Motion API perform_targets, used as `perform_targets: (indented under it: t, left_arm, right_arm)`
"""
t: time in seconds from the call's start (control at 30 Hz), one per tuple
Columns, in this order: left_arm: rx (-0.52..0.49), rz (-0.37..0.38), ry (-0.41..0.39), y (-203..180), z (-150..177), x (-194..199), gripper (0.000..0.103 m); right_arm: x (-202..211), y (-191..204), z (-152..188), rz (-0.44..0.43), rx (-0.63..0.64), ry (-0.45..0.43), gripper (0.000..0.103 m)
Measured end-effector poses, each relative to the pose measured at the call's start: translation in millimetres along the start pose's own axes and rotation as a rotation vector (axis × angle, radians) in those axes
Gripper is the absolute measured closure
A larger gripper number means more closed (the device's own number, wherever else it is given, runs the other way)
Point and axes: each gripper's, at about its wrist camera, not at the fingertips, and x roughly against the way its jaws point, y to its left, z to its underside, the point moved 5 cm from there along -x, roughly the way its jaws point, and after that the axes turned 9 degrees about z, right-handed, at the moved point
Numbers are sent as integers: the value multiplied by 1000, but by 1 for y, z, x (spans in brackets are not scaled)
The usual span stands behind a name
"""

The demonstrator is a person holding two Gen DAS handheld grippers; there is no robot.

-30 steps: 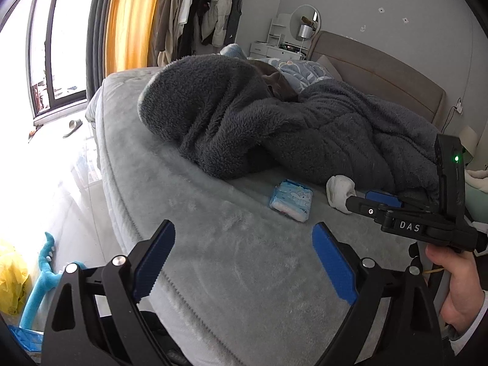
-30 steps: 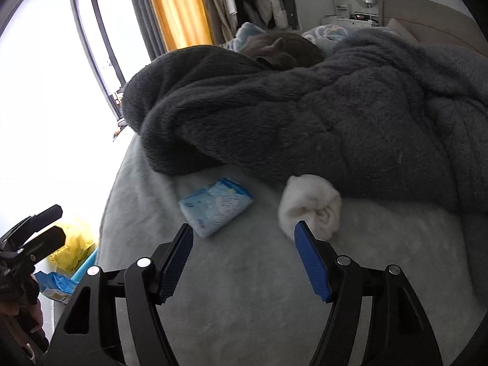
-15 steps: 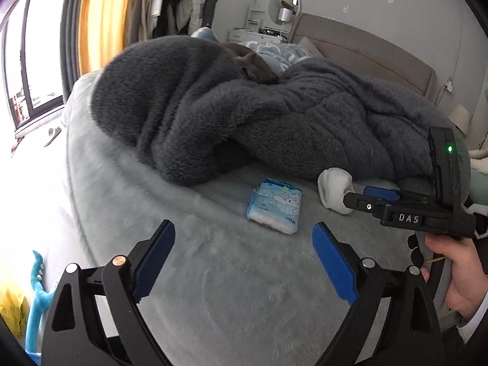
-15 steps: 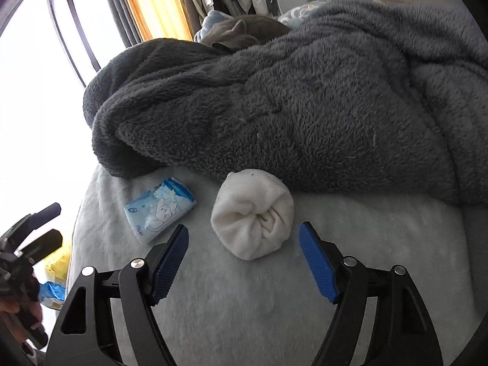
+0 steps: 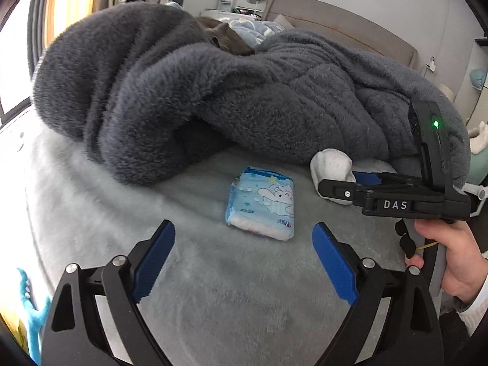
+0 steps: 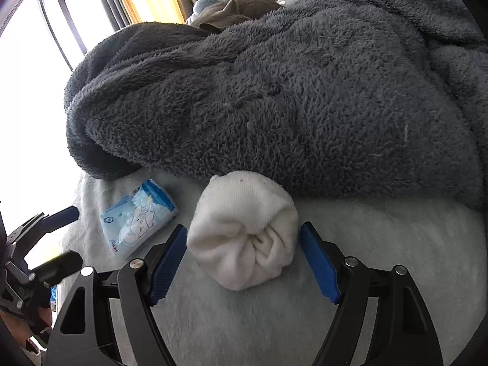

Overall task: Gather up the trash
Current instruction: 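Close the right tool on the white sock while the left tool grasps the blue diaper pack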

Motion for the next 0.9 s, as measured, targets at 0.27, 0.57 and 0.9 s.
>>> perform_targets:
  t: [0.27,0.57,0.9]
  left_arm:
    - [-14,49,36,0,-1,-19,10]
    - [-17,48,68,-2,-8,-47,10]
    - [20,27,72,-6,-15,-61,26]
  right_arm:
    - [-10,9,-10,23,46,4,50]
    - [-10,3,-15,-18,68,5,52]
    - [6,-15,-9,-42,73,-5,53]
